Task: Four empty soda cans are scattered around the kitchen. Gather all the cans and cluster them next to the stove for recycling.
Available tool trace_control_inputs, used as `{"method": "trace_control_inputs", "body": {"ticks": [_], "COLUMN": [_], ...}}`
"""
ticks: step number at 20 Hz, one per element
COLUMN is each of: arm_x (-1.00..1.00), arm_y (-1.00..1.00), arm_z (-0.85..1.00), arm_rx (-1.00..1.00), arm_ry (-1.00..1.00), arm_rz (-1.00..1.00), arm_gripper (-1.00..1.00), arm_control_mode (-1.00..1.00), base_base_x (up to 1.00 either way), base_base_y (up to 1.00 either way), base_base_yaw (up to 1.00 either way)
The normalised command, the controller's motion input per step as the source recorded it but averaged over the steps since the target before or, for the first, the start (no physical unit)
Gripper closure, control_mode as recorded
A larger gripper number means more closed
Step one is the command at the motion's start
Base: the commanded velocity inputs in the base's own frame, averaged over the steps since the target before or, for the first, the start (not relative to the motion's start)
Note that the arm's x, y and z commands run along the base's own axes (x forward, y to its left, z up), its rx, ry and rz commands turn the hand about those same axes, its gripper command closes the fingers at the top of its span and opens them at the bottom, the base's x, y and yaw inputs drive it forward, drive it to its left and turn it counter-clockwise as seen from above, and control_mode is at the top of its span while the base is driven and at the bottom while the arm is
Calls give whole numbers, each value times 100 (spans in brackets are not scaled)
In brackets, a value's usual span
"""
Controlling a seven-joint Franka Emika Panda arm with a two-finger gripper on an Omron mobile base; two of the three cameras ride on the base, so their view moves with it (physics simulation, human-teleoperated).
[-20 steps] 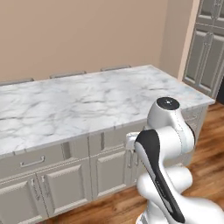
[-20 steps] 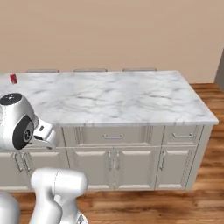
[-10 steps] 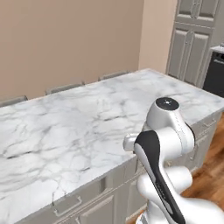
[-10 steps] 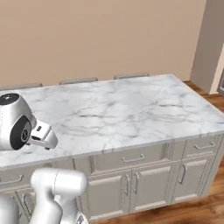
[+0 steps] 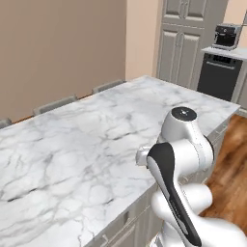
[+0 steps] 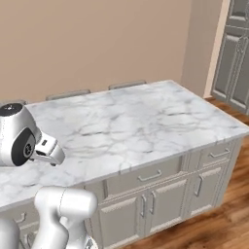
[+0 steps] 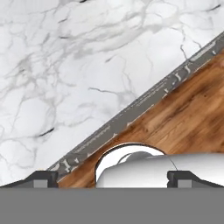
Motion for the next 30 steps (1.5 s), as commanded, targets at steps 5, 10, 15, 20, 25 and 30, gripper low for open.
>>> {"method": "trace_control_inputs", "body": {"ticks": [5, 10, 15, 20, 25, 30], "arm_x": [0, 0, 0, 0, 0, 0], "arm_y": [0, 0, 0, 0, 0, 0], "arm_z": [0, 0, 0, 0, 0, 0], "arm_rx": [0, 0, 0, 0, 0, 0], "arm_ry": [0, 0, 0, 0, 0, 0], "arm_rz": [0, 0, 0, 0, 0, 0], "arm_gripper": [-100, -100, -100, -100, -100, -100], "arm_control_mode": [100, 100, 100, 100, 100, 100], "base_base_x": [-98, -100, -100, -100, -100, -47], "base_base_y": [100, 100, 100, 80, 46, 54], "base_base_yaw": [-5, 7, 2, 10, 9, -37]}}
